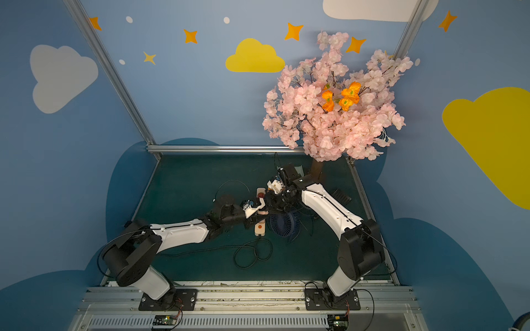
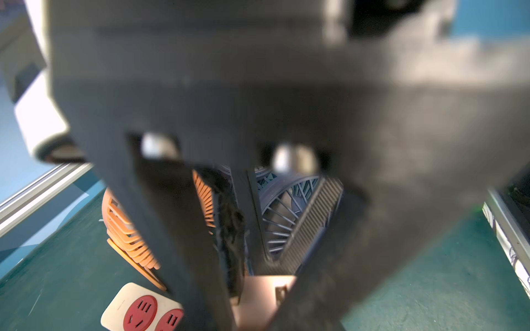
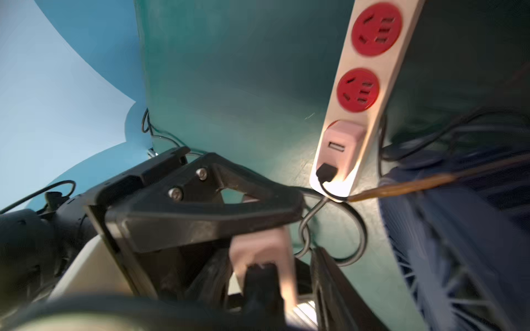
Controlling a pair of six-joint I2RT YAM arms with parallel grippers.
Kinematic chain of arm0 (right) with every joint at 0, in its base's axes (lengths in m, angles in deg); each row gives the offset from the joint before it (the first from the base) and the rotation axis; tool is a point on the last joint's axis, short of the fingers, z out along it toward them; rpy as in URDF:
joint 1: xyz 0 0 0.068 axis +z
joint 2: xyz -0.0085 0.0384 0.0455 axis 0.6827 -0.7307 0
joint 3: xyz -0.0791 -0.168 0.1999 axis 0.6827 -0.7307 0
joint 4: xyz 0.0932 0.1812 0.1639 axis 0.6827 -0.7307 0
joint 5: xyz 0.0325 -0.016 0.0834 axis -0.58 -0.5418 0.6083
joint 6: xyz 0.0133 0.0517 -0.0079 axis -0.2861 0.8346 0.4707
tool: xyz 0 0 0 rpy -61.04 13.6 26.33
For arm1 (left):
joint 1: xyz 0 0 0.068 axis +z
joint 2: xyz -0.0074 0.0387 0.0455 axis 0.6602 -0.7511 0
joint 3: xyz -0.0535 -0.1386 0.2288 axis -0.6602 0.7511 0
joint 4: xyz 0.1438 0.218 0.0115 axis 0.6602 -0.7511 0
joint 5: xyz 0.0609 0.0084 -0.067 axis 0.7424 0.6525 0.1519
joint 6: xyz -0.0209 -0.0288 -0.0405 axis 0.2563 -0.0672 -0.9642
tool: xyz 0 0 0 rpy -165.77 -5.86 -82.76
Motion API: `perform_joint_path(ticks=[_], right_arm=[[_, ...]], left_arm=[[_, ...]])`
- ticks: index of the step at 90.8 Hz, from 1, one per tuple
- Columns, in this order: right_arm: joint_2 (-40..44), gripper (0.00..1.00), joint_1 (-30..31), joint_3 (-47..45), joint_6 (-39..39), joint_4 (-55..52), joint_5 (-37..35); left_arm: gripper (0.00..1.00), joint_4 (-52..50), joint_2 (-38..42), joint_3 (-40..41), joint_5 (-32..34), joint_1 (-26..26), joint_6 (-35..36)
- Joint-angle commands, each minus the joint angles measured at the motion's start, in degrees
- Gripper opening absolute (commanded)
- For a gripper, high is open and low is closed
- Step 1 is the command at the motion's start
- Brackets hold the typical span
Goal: Plug the desk fan into the power strip
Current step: Adjust the plug, then adjust the socket at the center of the board.
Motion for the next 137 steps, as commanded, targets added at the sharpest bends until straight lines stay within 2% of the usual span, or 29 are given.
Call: perform_joint_path(ticks=[1, 17, 21, 27, 34, 37, 42, 50, 58, 78, 93, 103, 113, 137], right_arm=[[-1.06, 0.36, 0.9, 1.82, -0.97, -1.84, 1.6], [-1.91, 0.1, 0.52, 2.13, -0.51, -1.67, 0.29], [-2.04, 0.05, 0.52, 2.35, -0.34, -1.67, -0.41], [-1.65, 0.02, 0.26, 2.84, 0.1, -1.87, -2.99], [-1.12, 0.0, 0.2, 4.17, 1.0, -2.96, -7.97], [-0.92, 0.0, 0.27, 4.93, 1.78, -3.35, -10.48], [-0.97, 0.0, 0.45, 6.0, 3.23, -3.76, -14.74], [-2.23, 0.0, 0.7, 7.68, 5.45, -3.99, -18.56], [-4.68, 0.0, 1.19, 10.74, 5.97, -6.21, -21.5], [-10.31, 0.0, 3.1, 18.59, 5.03, -12.28, -26.73], [-14.94, 0.0, 3.87, 22.0, 3.62, -15.89, -28.18], [-17.05, 0.0, 4.06, 23.36, 1.8, -16.1, -27.81], [-19.53, 0.0, 4.29, 25.77, -0.62, -17.11, -28.01], [-26.01, 0.0, 4.95, 31.32, -4.06, -20.85, -29.73]], left_arm=[[0.13, 1.76, 1.7, 0.35, -0.45, -0.65, 1.66], [0.15, 1.8, 2.31, 1.09, 0.18, -1.28, 1.89], [0.29, 1.74, 2.35, 1.14, 1.45, -1.11, -0.97], [0.63, 1.98, 2.9, 2.17, 5.31, 0.02, -8.87], [0.89, 0.25, 4.05, 4.24, 8.02, 2.78, -23.05], [0.94, -1.01, 4.57, 5.31, 8.22, 3.99, -28.71], [0.96, -2.24, 4.71, 7.38, 7.02, 5.14, -37.42], [1.0, -5.41, 2.49, 8.11, 0.29, 5.33, -45.54], [1.0, -5.87, -1.35, 8.21, -3.98, 4.92, -50.23], [1.0, -5.25, -9.74, 5.65, -10.77, 3.22, -52.24], [0.98, 6.1, -13.64, 6.17, -16.78, -0.27, -54.02], [0.93, 13.6, -16.08, 7.28, -18.13, -1.01, -56.29], [0.84, 14.09, -17.09, 8.02, -15.99, -0.27, -56.55], [0.45, 13.08, -21.07, 8.65, -12.68, 1.52, -58.18]])
